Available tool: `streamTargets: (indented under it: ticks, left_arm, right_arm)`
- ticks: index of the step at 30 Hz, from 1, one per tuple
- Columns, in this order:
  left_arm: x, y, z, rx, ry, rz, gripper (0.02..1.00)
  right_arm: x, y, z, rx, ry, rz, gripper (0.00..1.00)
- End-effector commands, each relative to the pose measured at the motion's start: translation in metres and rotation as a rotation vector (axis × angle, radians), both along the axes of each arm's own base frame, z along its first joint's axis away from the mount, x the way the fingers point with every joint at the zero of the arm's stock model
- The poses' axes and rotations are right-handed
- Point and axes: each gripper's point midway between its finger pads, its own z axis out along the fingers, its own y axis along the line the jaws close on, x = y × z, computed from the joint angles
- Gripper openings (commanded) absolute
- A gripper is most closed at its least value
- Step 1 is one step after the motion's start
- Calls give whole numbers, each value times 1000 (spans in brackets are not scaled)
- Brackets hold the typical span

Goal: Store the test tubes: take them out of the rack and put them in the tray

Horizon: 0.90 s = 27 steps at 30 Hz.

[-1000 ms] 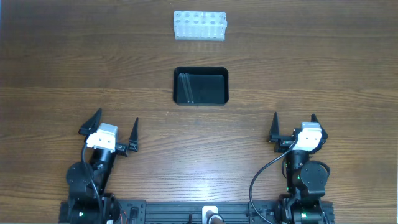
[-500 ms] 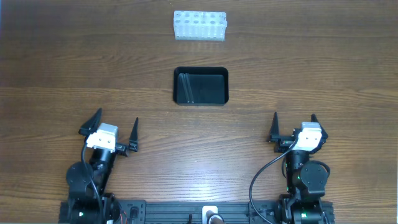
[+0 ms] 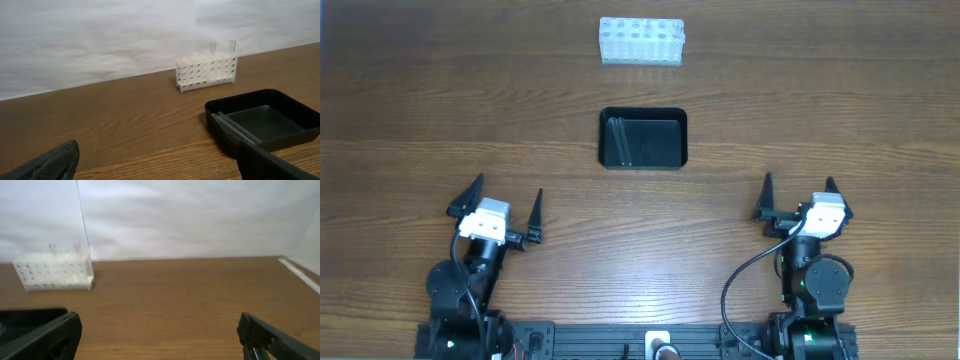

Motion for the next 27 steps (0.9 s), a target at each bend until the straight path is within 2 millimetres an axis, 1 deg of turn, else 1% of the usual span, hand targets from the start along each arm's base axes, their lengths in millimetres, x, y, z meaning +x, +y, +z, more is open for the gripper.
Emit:
streamTargets:
  ticks: [1,5,7,11,13,16,19,24,27]
  left_arm:
    - [0,-1,-2,10,-1,-7,1000]
    - [0,-1,-2,10,-1,-7,1000]
    - [0,-1,-2,10,-1,-7,1000]
    - [0,-1,-2,10,-1,-7,1000]
    - [0,-1,-2,10,-1,-7,998]
    - [0,-1,-2,10,-1,-7,1000]
    - [0,-1,-2,10,-1,-7,1000]
    - [0,-1,-2,10,-1,-7,1000]
    - [0,-1,-2,10,-1,-7,1000]
  right_arm:
    - [14,0,18,40,-11,3,991]
    - [38,6,39,39,-5,35,991]
    - [56,8,45,39,21,46,993]
    - [101,20,53,41,88,100,993]
    - [126,32,53,40,124,133,993]
    - [161,60,52,28,164,195,991]
    - [192,98,46,-2,200,270,991]
    - [231,154,29,-23,280,364,991]
    - [249,181,18,-28,334,401,993]
